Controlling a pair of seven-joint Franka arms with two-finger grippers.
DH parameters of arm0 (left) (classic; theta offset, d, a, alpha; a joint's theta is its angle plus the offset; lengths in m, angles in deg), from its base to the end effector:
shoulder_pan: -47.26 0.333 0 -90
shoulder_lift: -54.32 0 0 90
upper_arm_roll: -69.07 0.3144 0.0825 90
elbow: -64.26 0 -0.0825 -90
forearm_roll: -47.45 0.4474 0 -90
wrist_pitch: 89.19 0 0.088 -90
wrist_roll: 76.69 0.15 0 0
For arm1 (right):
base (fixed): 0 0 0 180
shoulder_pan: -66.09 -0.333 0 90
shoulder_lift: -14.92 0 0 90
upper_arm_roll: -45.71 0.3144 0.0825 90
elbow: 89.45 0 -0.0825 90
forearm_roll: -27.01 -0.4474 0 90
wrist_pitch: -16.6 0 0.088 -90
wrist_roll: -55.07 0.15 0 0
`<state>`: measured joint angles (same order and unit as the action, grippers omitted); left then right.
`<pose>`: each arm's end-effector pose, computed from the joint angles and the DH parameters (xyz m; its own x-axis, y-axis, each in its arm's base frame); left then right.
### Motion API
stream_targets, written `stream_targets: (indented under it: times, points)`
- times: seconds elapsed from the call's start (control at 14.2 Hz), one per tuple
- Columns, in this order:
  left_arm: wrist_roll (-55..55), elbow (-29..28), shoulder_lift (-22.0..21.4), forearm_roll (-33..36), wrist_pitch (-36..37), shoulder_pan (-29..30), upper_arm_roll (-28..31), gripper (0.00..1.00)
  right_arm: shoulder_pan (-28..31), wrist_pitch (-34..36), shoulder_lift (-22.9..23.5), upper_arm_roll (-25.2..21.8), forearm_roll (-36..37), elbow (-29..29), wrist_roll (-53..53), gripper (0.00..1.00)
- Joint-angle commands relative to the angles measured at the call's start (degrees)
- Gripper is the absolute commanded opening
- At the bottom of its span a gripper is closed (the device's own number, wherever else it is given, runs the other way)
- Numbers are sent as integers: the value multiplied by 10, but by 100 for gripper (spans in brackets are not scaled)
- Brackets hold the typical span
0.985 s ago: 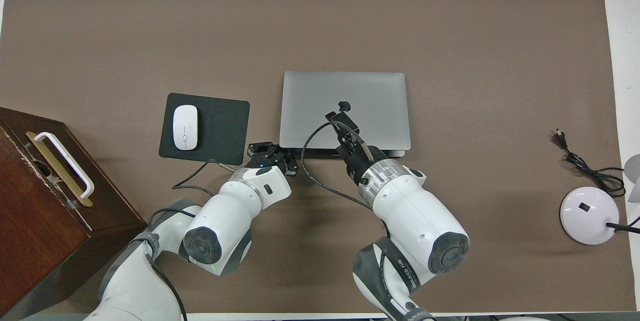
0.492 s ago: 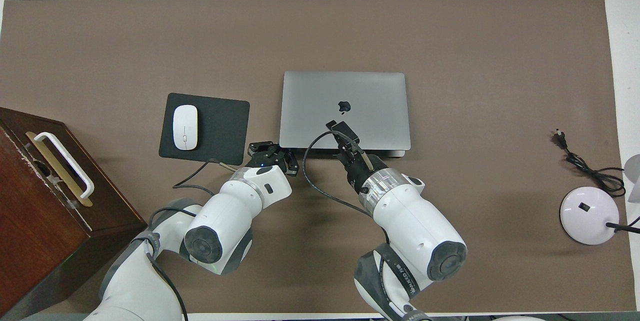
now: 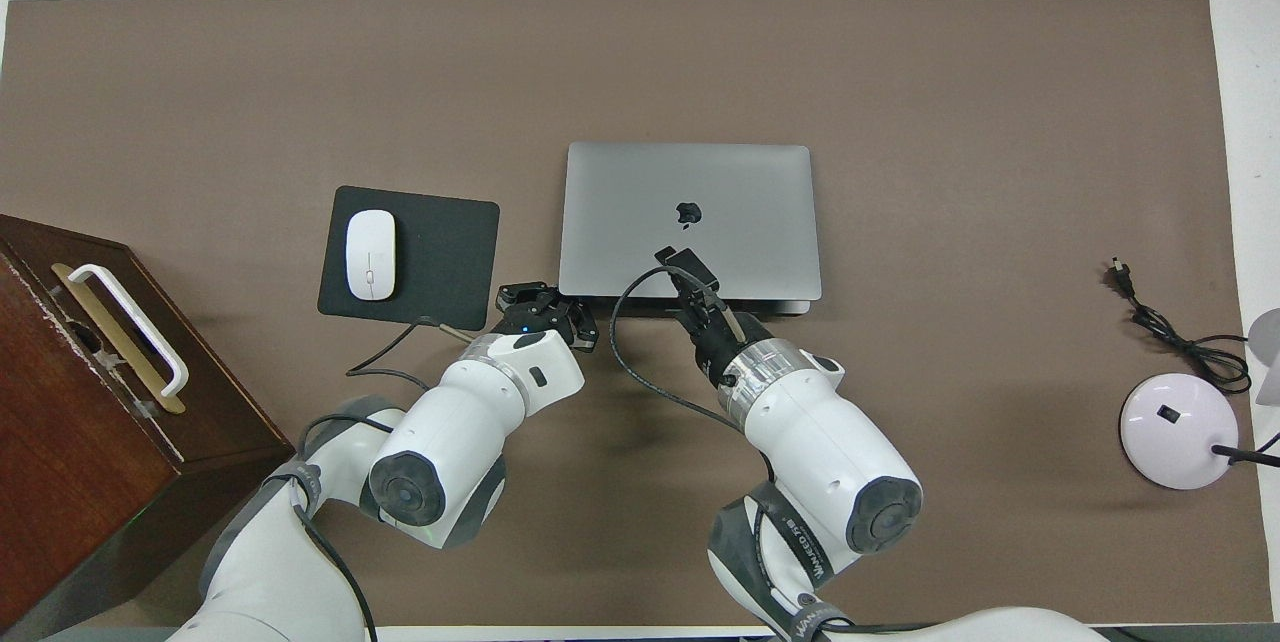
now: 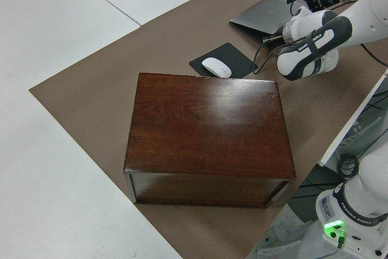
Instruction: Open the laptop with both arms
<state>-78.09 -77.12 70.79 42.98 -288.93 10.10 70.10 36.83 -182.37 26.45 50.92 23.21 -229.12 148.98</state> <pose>0.4737 -0.3325 0.1749 0.6528 -0.3605 0.6662 -0.5144 -0.8566 0.0406 0.5005 0.3338 0.2368 0.4731 -0.8753 -0.1003 -0.6295 -0.2561 -0.7336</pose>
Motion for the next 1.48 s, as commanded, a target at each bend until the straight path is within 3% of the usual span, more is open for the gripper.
stream_targets:
  times: [0.0,0.77,1.41]
  points:
    - [5,12,24,-5,-10,-9,6,0,4,-15,11,0,-7,10,-6,100]
    - [8,14,29,-5,-9,-10,6,0,18,-12,52,-5,-7,69,-34,100]
    - [10,16,33,-5,-9,-10,6,0,41,192,50,-7,-4,186,-58,100]
